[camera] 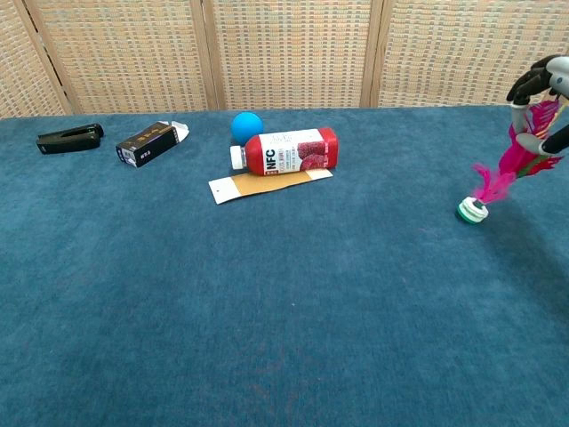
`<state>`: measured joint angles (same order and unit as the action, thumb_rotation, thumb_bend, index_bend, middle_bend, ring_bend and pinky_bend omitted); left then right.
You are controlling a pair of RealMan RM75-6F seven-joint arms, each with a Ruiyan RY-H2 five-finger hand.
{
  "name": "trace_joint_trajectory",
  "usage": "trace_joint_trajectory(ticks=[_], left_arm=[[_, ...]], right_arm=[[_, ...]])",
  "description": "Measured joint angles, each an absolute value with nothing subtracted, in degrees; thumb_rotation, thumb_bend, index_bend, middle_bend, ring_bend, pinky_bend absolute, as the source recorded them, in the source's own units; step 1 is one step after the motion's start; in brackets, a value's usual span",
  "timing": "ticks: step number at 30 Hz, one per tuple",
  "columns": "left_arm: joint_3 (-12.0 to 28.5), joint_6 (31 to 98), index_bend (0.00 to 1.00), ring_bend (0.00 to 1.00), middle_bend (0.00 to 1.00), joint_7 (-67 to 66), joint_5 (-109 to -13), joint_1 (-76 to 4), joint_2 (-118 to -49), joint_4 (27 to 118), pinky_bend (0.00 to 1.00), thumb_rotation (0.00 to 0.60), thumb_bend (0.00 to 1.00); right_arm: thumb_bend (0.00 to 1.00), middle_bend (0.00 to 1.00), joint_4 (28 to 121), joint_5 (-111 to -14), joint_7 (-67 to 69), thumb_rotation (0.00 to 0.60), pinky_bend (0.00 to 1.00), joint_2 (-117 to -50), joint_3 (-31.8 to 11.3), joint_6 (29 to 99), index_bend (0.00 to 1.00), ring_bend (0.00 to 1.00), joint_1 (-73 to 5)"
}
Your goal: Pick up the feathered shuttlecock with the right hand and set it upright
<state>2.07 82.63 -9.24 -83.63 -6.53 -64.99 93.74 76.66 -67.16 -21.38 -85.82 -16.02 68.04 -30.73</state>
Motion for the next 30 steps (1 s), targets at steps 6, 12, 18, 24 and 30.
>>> trace_joint_trajectory(ticks=[6, 12, 18, 24, 30], left_arm=[[2.1, 82.8, 0.0, 0.0, 0.0, -9.1, -83.6, -6.5, -64.9, 93.7, 0.0, 0.6, 0.12], [2.2, 82.7, 0.0, 0.0, 0.0, -9.0, -83.5, -6.5, -65.0, 93.6, 0.0, 0.6, 0.12], [2.2, 83.0, 0.0, 0.0, 0.0, -8.7, -83.5, -6.4, -64.8, 93.7, 0.0, 0.6, 0.12], [2.3, 82.9, 0.0, 0.0, 0.0, -8.2, -83.5, -6.4, -64.7, 93.6, 0.0, 0.6, 0.12], [2.3, 83.1, 0.0, 0.0, 0.0, -8.0, -83.8, -6.3, -64.9, 93.5, 0.0, 0.6, 0.12]], right_arm=[[0.39, 0.18, 75.7, -68.2, -19.9, 0.6, 0.2, -86.5, -15.0, 67.8, 0.46, 0.05, -30.9], [0.3, 0.0, 76.0, -69.8, -19.3, 0.6, 0.1, -86.0, -14.8, 68.9, 0.18, 0.0, -31.1], [0.25, 0.0, 79.9, -70.1, -20.9, 0.6, 0.0, -83.9, -15.1, 71.3, 0.05, 0.0, -30.2], [0.22, 0.0, 85.2, -70.9, -20.2, 0.6, 0.0, -79.9, -13.5, 74.9, 0.02, 0.0, -26.2], [0.21, 0.0, 87.9, -73.4, -14.9, 0.6, 0.0, -76.4, -10.4, 78.2, 0.01, 0.0, -21.5]])
